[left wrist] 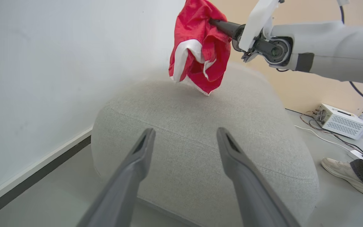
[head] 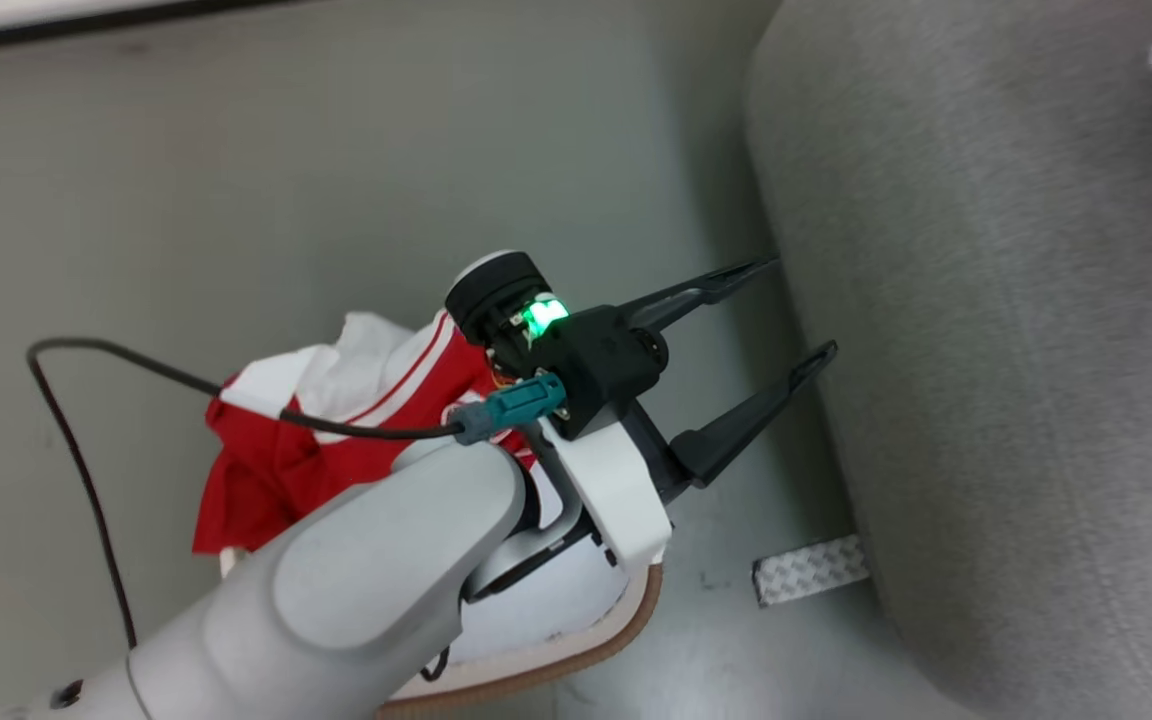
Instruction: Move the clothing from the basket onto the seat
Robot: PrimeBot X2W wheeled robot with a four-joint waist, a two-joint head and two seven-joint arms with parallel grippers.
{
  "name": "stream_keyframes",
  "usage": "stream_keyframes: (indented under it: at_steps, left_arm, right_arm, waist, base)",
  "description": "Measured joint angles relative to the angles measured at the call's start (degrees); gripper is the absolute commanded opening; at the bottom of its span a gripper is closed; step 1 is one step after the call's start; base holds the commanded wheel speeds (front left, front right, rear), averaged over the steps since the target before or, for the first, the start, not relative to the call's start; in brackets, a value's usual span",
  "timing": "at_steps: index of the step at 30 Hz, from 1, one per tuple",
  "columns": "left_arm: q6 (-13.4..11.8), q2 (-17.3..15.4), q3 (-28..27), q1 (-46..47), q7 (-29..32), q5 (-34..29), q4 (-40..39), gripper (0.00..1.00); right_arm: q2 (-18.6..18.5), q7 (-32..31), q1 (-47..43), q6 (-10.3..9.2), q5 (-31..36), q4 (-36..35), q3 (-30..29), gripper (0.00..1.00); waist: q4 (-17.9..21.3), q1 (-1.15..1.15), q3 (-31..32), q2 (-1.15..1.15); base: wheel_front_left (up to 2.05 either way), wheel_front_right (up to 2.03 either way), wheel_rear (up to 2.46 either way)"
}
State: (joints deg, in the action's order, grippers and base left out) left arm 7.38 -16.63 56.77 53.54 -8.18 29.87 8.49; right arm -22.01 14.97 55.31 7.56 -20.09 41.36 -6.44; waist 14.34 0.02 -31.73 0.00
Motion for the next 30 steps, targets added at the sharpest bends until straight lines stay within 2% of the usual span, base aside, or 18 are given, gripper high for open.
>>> stream_keyframes:
  at_steps: [5,8,9,10,13,18,21,30]
  left_arm:
    - [0.0,0.22,1.43,1.4,-0.05,-0.02,0.42,1.0]
    - [0.01,0.13,1.43,1.78,-0.53,0.12,0.86,1.0]
    - [0.02,-0.1,1.4,1.77,-0.75,0.13,1.13,1.0]
    - [0.0,-0.42,1.29,1.74,-1.03,0.15,1.47,1.0]
    - [-0.31,-1.57,1.02,0.96,-1.91,0.42,2.33,1.0]
    - [-1.36,-2.81,-0.4,-1.3,-3.6,2.01,3.2,1.0]
    - [-2.23,-3.61,-1.35,-3.14,-4.59,2.76,4.01,1.0]
    - [-5.89,-4.39,-6.53,-10.42,-6.65,4.32,6.28,1.0]
  right_arm:
    - [0.49,-0.01,3.25,0.0,8.53,9.25,-6.75,0.0]
    - [2.02,0.0,3.31,0.0,13.65,11.01,-11.23,0.0]
    - [3.04,0.0,3.21,0.0,15.12,10.91,-12.22,0.38]
    - [4.35,0.0,3.07,0.0,16.33,10.46,-13.4,1.0]
    - [7.84,0.0,1.21,0.0,18.94,8.16,-16.03,1.0]
    - [11.65,0.0,-4.04,0.0,20.8,1.29,-17.06,1.0]
    - [13.27,0.0,-8.62,0.0,21.06,-2.97,-16.08,1.0]
    - [14.64,0.0,-19.83,0.0,21.99,-15.52,-9.21,1.0]
  waist:
    - [-3.05,0.0,-4.91,0.0]
    - [-4.68,-0.01,-6.64,0.0]
    - [-5.05,0.0,-7.01,0.0]
    - [-5.29,0.0,-7.24,0.0]
    - [-5.24,-0.01,-6.53,0.0]
    - [-4.23,-0.02,-3.13,0.0]
    - [-3.76,-0.02,-0.44,0.0]
    - [-3.73,-0.03,9.44,0.0]
  base:
    - [0.0,0.0,0.0]
    - [0.0,0.0,0.0]
    - [0.0,0.0,0.0]
    - [0.0,0.0,0.0]
    - [0.0,0.0,0.0]
    - [0.0,0.0,0.0]
    - [0.0,0.0,0.0]
    - [0.0,0.0,0.0]
